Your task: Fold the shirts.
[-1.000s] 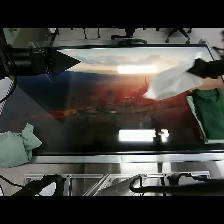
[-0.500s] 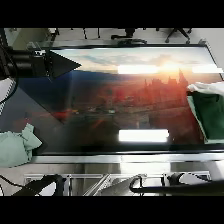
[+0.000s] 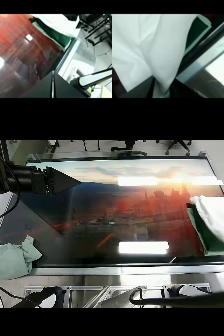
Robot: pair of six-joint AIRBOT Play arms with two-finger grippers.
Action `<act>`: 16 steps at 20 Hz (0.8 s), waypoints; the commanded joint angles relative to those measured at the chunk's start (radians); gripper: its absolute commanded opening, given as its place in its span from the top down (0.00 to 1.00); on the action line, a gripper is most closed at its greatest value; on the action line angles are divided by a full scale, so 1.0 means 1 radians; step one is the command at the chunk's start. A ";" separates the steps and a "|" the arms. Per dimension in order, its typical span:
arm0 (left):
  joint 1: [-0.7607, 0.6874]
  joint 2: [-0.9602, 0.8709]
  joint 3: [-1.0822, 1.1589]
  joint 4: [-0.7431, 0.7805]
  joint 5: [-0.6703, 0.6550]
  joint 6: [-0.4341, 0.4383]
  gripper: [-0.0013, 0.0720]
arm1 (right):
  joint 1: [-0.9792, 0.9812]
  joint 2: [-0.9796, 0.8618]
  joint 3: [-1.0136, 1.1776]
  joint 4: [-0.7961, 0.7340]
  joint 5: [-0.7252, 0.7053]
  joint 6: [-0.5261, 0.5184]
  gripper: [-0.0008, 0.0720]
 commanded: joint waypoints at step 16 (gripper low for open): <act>-0.075 0.100 -0.268 0.185 0.094 -0.001 0.96 | 0.504 0.068 -0.206 0.491 -0.273 -0.105 0.97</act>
